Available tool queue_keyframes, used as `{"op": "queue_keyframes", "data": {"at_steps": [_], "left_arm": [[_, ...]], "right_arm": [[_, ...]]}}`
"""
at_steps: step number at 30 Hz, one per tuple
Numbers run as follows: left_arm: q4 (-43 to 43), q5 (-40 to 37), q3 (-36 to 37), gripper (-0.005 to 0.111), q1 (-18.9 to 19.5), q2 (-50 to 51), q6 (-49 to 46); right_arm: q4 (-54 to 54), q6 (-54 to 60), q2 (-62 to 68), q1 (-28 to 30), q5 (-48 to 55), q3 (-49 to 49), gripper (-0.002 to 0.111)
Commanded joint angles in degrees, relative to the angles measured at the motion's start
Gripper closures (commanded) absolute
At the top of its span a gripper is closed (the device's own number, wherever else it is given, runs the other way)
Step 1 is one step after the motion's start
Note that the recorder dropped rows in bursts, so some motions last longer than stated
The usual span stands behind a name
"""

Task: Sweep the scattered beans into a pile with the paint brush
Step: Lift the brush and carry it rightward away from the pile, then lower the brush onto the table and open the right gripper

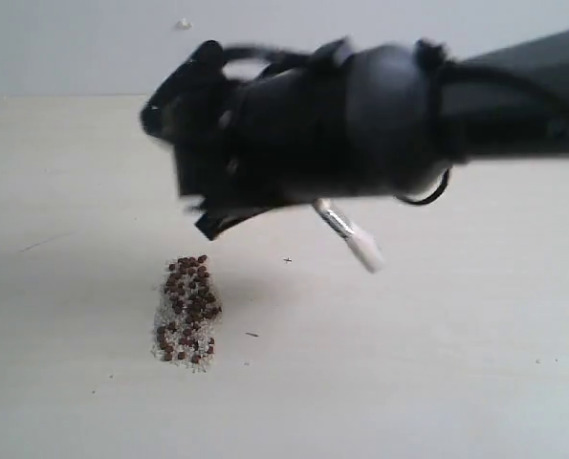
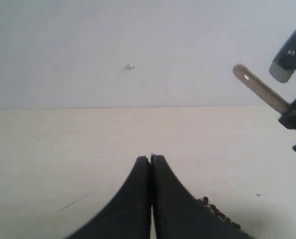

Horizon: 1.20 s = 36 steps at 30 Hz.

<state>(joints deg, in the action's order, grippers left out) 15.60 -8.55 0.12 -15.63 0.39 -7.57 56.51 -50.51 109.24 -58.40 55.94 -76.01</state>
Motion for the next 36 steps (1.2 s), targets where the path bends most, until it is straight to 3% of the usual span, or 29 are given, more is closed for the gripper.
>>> {"op": "queue_keyframes", "data": {"at_steps": [1,4,7,12,22,28,36], "left_arm": [[0.58,0.55,-0.12,0.107,-0.39,-0.39,0.30],[0.58,0.55,-0.12,0.107,-0.39,-0.39,0.30],[0.58,0.55,-0.12,0.107,-0.39,-0.39,0.30],[0.58,0.55,-0.12,0.107,-0.39,-0.39,0.30],[0.58,0.55,-0.12,0.107,-0.39,-0.39,0.30],[0.58,0.55,-0.12,0.107,-0.39,-0.39,0.30],[0.58,0.55,-0.12,0.107,-0.39,-0.39,0.30]], "right_arm": [[-35.64,33.04,-3.25,12.97,-5.64,-0.41,0.108],[-53.01,47.43,-3.76,21.78,-5.31,-0.41,0.108],[-64.84,52.59,-4.01,27.43,-5.31,-0.41,0.108],[-77.36,63.05,-4.01,31.01,-4.05,-0.07,0.108],[-107.72,92.40,-3.13,39.28,-3.50,10.81,0.108],[-114.17,93.11,-2.64,44.27,-3.72,12.74,0.108],[-121.56,93.86,4.88,44.48,-3.45,12.74,0.108]]}}
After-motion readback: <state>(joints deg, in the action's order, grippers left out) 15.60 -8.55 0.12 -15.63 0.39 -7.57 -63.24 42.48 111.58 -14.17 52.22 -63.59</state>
